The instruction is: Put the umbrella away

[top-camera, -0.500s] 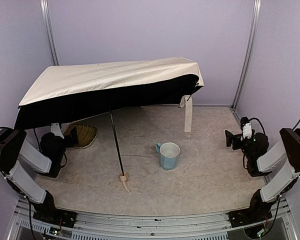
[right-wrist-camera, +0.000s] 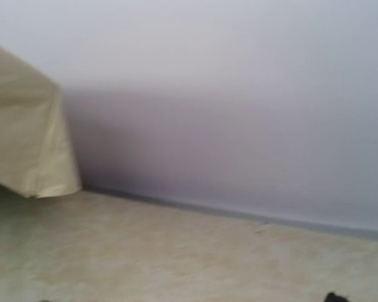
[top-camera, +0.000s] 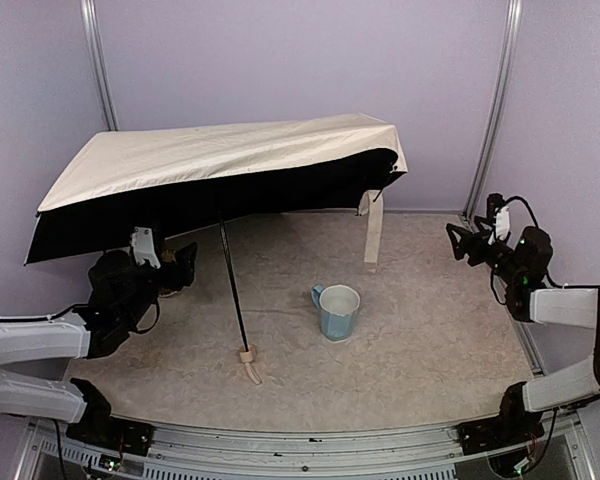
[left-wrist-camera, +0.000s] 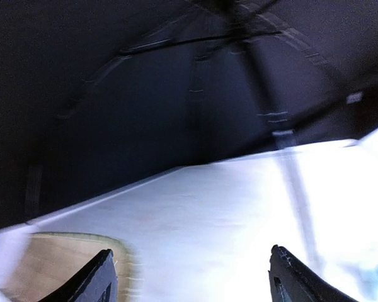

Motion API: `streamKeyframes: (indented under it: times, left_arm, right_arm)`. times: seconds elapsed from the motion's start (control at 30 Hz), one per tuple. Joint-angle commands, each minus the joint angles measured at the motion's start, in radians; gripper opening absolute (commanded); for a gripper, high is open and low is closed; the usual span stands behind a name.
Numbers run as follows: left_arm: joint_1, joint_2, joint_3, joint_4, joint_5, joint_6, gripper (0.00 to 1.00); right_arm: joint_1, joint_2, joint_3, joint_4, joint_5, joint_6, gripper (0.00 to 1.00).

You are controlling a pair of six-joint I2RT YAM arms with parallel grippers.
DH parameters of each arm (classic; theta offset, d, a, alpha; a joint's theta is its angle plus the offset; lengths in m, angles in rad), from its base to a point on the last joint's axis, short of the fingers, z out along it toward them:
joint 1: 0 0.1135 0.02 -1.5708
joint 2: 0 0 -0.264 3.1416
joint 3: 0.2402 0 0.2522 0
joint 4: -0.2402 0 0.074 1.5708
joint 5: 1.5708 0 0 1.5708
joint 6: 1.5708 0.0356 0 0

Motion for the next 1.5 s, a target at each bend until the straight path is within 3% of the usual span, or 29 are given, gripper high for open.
streamKeyframes:
  times: [0.0,0.07,0.13,0.33,0.47,0.63,0.8,0.87,0.97,1.2,1.37,1.47]
  left_arm:
    - [-0.059,-0.045,-0.051,-0.058,0.265,-0.284,0.83]
    - [-0.078,-0.003,-0.125,0.159,0.369,-0.369,0.9]
    - [-0.101,0.095,-0.155,0.341,0.388,-0.405,0.93]
    - [-0.125,0.399,-0.043,0.452,0.407,-0.464,0.89]
    - [-0.124,0.557,-0.076,0.671,0.361,-0.491,0.66]
    - [-0.136,0.704,-0.036,0.819,0.488,-0.544,0.45]
    - [-0.138,0.761,-0.049,0.917,0.485,-0.619,0.01]
    - [-0.14,0.75,-0.065,0.956,0.472,-0.645,0.0]
    - [-0.148,0.688,-0.035,0.887,0.466,-0.653,0.0]
    - [-0.22,0.465,0.226,0.27,0.257,-0.463,0.0]
    - [-0.265,0.433,0.377,0.096,0.207,-0.407,0.0]
    - [-0.312,0.441,0.43,0.087,0.206,-0.367,0.0]
  right_arm:
    - [0.032,-0.027,0.042,-0.113,-0.111,0.068,0.91]
    - [0.051,-0.042,0.044,-0.111,-0.111,0.066,0.9]
    - [0.075,-0.05,0.048,-0.113,-0.109,0.054,0.9]
    - [0.152,-0.064,0.081,-0.175,-0.089,0.018,0.88]
    - [0.195,-0.086,0.086,-0.186,-0.088,0.017,0.87]
    - [0.261,-0.108,0.112,-0.245,-0.087,-0.018,0.86]
    - [0.294,-0.136,0.147,-0.322,-0.087,-0.033,0.82]
    - [0.307,-0.153,0.156,-0.348,-0.089,-0.036,0.8]
    - [0.34,-0.177,0.174,-0.401,-0.084,-0.056,0.77]
    - [0.458,-0.219,0.244,-0.495,-0.095,-0.071,0.68]
    - [0.544,-0.218,0.284,-0.461,-0.146,-0.041,0.63]
    - [0.595,-0.177,0.327,-0.415,-0.19,-0.004,0.6]
